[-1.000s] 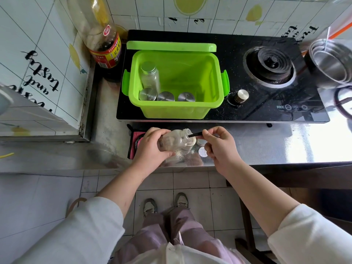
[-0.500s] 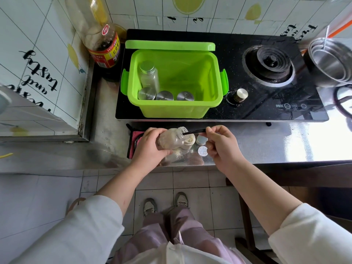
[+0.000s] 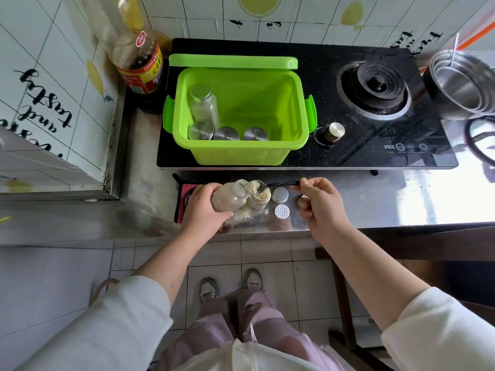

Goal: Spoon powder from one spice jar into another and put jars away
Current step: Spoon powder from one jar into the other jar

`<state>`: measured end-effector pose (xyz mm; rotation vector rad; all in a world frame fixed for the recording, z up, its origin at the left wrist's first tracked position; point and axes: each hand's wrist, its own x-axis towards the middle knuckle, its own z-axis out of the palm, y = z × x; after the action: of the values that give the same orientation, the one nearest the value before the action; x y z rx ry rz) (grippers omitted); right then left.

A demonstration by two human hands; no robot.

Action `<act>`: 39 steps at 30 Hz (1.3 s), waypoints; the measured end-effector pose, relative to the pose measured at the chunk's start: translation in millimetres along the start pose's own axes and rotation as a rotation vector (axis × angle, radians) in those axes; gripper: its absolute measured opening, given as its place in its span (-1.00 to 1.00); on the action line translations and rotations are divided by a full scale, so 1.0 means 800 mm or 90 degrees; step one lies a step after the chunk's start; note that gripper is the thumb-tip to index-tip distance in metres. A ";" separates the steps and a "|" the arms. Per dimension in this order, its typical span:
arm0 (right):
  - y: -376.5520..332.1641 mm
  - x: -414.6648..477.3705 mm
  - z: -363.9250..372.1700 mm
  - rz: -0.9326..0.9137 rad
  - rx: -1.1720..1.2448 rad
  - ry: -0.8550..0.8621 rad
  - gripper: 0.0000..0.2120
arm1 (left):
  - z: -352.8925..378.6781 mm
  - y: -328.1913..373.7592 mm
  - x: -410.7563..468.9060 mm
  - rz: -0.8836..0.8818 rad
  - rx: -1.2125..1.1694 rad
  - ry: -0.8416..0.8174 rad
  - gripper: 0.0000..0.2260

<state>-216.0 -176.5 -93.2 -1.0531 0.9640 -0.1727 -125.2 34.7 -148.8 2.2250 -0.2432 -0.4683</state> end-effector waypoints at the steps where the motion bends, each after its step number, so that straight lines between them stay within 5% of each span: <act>1: -0.001 0.001 -0.002 0.000 0.003 0.010 -0.77 | 0.000 -0.001 0.001 -0.006 0.008 0.006 -0.46; 11: 0.002 0.007 -0.009 -0.181 -0.221 0.094 -0.81 | 0.004 0.004 -0.001 -0.067 -0.005 0.016 -0.52; 26: 0.009 -0.018 -0.003 -0.548 -0.676 -0.078 -0.92 | 0.004 0.009 -0.006 -0.069 -0.006 0.019 -0.54; 39: 0.017 -0.019 -0.011 -0.615 -0.695 -0.066 -0.94 | -0.001 0.011 -0.011 -0.074 -0.020 0.011 -0.55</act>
<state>-235.4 -167.0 -96.2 -2.4689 0.3173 -0.3906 -133.1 32.6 -139.4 2.2203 -0.0965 -0.5118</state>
